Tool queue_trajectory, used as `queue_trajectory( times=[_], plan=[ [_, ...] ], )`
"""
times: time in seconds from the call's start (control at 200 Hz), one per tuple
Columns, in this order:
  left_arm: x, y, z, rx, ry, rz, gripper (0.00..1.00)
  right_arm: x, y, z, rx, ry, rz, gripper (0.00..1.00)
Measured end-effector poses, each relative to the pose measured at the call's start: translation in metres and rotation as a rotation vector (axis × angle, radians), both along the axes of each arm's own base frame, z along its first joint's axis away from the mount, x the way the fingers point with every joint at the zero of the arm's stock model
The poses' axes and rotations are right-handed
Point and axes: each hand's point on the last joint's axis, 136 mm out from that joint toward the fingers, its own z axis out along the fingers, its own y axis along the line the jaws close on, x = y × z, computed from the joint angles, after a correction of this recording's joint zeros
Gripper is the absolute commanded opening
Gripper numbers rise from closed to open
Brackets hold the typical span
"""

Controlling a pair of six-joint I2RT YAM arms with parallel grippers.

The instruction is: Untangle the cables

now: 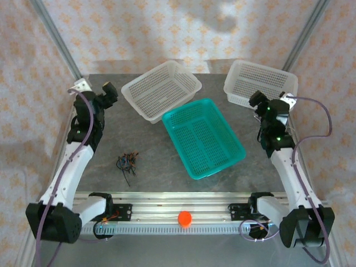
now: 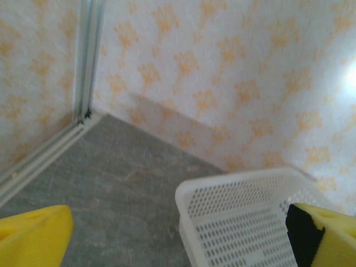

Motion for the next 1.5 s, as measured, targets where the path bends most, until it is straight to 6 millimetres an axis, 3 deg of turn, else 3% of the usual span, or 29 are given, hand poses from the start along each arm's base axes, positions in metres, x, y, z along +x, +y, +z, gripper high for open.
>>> queue_trajectory(
  times=[0.135, 0.365, 0.481, 0.686, 0.926, 1.021, 1.141, 1.502],
  plan=[
    [0.020, -0.028, -0.025, 0.010, 0.129, -0.090, 0.99, 0.006, 0.019, -0.022, 0.043, 0.096, 0.104, 1.00],
    [0.046, -0.101, -0.033, 0.066, 0.220, -0.292, 1.00, 0.025, 0.047, -0.036, 0.092, 0.207, 0.263, 0.97],
    [0.056, -0.131, -0.047, 0.099, 0.281, -0.365, 0.99, 0.028, 0.056, -0.050, 0.111, 0.268, 0.311, 0.97],
    [0.070, -0.181, -0.079, 0.152, 0.395, -0.473, 1.00, 0.035, 0.072, -0.080, 0.138, 0.384, 0.375, 0.97],
    [0.075, -0.235, -0.109, 0.243, 0.481, -0.630, 0.99, 0.030, 0.080, -0.086, 0.137, 0.419, 0.387, 0.95],
    [0.076, -0.247, -0.119, 0.272, 0.517, -0.672, 0.96, 0.028, 0.077, -0.087, 0.133, 0.436, 0.375, 0.94],
    [0.093, -0.253, -0.128, 0.305, 0.543, -0.680, 0.92, 0.025, 0.078, -0.082, 0.127, 0.428, 0.383, 0.93],
    [0.144, -0.263, -0.168, 0.354, 0.631, -0.667, 0.76, 0.012, 0.095, -0.044, 0.087, 0.328, 0.492, 0.87]
  ],
)
